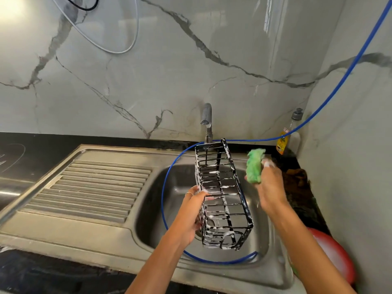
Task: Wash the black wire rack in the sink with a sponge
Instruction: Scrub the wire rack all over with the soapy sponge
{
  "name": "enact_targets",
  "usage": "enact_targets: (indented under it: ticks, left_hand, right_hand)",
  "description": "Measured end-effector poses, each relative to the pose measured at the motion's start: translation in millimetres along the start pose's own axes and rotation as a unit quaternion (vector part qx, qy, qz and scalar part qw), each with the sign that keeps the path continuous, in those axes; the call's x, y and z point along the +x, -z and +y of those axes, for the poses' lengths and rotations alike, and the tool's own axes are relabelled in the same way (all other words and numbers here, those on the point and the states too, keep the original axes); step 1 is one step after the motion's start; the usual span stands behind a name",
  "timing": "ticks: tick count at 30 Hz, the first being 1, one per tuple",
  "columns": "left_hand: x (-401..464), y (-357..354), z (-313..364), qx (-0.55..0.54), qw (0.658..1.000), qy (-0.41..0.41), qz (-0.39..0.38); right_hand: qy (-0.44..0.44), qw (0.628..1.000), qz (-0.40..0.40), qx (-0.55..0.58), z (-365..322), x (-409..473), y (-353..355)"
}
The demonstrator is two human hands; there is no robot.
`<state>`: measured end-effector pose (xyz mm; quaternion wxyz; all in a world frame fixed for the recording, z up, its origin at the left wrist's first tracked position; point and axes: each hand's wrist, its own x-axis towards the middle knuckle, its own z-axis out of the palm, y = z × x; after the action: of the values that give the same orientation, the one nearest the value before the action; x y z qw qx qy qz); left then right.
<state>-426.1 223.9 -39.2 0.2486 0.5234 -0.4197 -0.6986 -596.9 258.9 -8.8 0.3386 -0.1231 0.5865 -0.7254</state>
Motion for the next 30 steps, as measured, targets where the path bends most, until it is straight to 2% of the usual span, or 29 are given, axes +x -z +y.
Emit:
enact_targets:
  ticks: [2, 3, 5, 7, 9, 10, 16, 24, 26, 30]
  left_hand:
    - [-2, -1, 2, -0.016, 1.000, -0.011, -0.001]
    - [-3, -1, 3, -0.026, 1.000, -0.014, -0.002]
    - [-5, -2, 5, -0.035, 0.999, -0.026, -0.008]
    - [-7, -4, 8, -0.029, 0.998, -0.048, -0.009]
    - [-8, -5, 10, -0.021, 0.997, -0.069, -0.014]
    - [-9, -6, 11, -0.015, 0.996, -0.082, -0.013]
    - [-13, -5, 8, 0.019, 0.993, -0.117, 0.005]
    - [-15, -2, 12, 0.011, 0.993, -0.118, 0.019]
    - [-14, -1, 12, 0.012, 0.993, -0.116, 0.016]
    - [-15, -1, 19, 0.005, 0.994, -0.107, 0.007]
  right_hand:
    - [0.110, 0.989, -0.020, -0.098, -19, -11, -3]
    - [0.159, 0.972, -0.044, -0.167, -26, -19, -5]
    - [0.239, 0.912, -0.118, -0.313, -28, -35, -9]
    - [0.280, 0.833, -0.203, -0.433, -10, -51, -16]
    - [0.299, 0.779, -0.230, -0.501, 13, -56, -20]
    - [0.308, 0.774, -0.218, -0.508, 20, -55, -21]
    - [0.352, 0.814, -0.105, -0.450, 7, -16, -48]
    - [0.422, 0.806, 0.035, -0.414, -32, 35, -68]
    - [0.444, 0.789, 0.017, -0.425, -33, 34, -68]
    - [0.389, 0.743, -0.113, -0.533, -18, 20, -60]
